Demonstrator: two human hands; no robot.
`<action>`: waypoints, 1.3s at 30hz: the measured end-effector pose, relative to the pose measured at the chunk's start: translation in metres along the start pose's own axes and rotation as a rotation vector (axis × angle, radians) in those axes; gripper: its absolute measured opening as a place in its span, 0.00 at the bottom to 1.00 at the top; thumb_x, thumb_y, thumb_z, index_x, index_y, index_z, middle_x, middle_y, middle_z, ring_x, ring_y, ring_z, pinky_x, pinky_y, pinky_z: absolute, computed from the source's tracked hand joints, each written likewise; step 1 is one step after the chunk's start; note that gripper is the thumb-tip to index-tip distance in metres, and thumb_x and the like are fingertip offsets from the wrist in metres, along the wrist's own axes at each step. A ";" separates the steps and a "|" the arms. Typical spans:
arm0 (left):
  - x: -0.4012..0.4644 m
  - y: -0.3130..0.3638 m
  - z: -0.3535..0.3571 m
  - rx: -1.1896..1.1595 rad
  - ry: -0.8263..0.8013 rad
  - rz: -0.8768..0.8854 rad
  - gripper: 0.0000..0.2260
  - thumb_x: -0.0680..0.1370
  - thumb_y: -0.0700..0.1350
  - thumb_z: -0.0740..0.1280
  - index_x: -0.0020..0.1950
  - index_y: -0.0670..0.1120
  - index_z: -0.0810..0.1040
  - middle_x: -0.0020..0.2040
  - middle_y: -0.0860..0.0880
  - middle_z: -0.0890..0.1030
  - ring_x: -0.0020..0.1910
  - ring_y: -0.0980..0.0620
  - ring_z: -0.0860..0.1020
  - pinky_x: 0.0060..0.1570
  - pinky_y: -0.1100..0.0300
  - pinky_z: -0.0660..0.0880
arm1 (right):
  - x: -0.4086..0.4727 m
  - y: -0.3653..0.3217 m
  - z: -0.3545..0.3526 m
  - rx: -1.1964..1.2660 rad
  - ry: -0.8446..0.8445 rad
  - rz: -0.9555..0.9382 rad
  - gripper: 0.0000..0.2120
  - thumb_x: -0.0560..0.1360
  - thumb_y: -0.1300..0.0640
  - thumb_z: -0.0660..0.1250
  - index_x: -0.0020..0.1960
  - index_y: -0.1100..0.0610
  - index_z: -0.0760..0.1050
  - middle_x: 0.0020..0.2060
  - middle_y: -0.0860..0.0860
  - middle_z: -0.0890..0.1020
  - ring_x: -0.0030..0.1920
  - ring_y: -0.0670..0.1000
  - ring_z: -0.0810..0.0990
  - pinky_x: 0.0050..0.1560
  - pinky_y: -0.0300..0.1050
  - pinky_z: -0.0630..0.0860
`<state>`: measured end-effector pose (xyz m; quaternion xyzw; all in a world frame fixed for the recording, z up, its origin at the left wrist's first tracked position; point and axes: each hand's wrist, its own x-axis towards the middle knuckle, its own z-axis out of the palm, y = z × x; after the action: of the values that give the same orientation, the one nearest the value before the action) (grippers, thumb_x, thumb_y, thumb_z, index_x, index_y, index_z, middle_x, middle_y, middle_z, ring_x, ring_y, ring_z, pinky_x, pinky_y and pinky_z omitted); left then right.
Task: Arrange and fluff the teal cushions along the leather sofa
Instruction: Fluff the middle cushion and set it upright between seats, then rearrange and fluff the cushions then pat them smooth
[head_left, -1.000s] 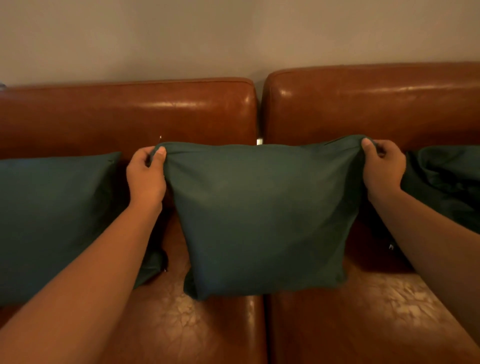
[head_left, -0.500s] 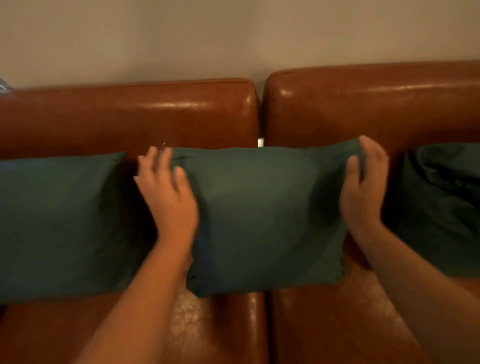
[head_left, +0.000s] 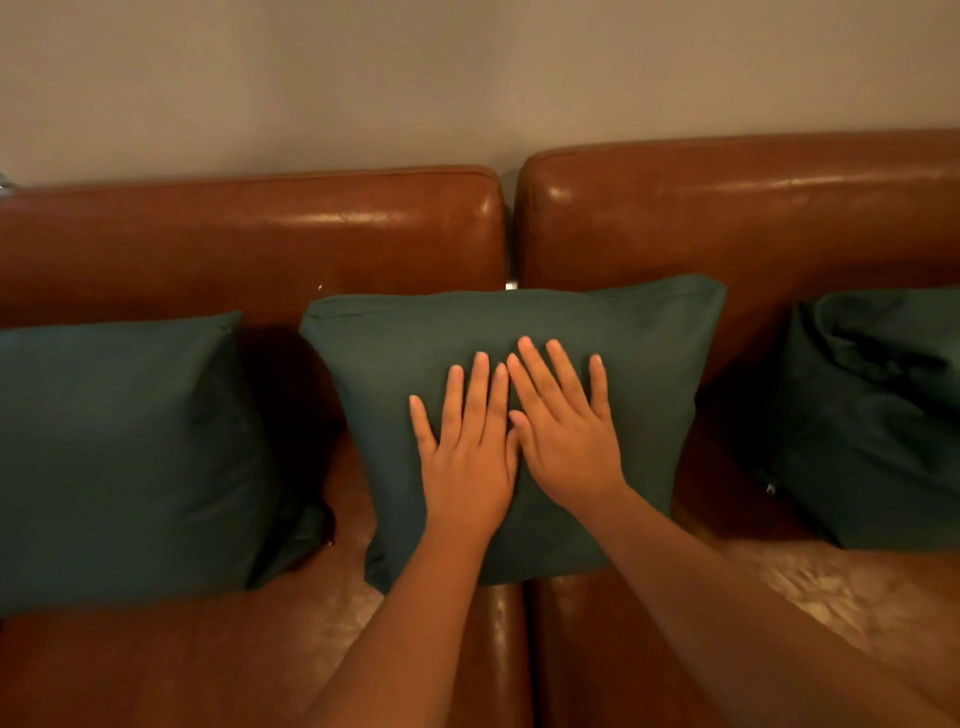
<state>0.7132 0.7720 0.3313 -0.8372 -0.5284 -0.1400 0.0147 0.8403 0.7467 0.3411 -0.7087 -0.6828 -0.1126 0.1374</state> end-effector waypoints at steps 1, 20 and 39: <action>-0.001 -0.003 0.000 0.009 0.003 -0.018 0.25 0.81 0.55 0.49 0.77 0.50 0.54 0.77 0.50 0.54 0.76 0.49 0.53 0.71 0.38 0.46 | -0.001 0.006 -0.001 -0.016 0.000 -0.001 0.24 0.82 0.48 0.47 0.76 0.53 0.59 0.75 0.50 0.59 0.76 0.53 0.56 0.73 0.62 0.53; 0.059 -0.008 -0.093 -0.143 -0.098 -0.012 0.29 0.79 0.60 0.42 0.77 0.49 0.56 0.78 0.46 0.54 0.77 0.47 0.47 0.73 0.43 0.42 | -0.029 0.135 -0.081 -0.106 -0.219 0.441 0.28 0.80 0.44 0.44 0.76 0.54 0.56 0.77 0.52 0.57 0.77 0.55 0.50 0.73 0.63 0.43; 0.079 0.350 -0.041 -0.582 -0.341 -0.041 0.18 0.82 0.48 0.57 0.71 0.46 0.68 0.70 0.46 0.70 0.69 0.47 0.67 0.66 0.55 0.64 | -0.140 0.444 -0.189 -0.021 -0.319 0.308 0.21 0.81 0.52 0.54 0.74 0.53 0.63 0.75 0.50 0.62 0.77 0.54 0.51 0.74 0.61 0.44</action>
<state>1.0469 0.6802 0.4339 -0.8070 -0.4778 -0.1432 -0.3162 1.2836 0.5365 0.4514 -0.8148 -0.5785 0.0160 0.0357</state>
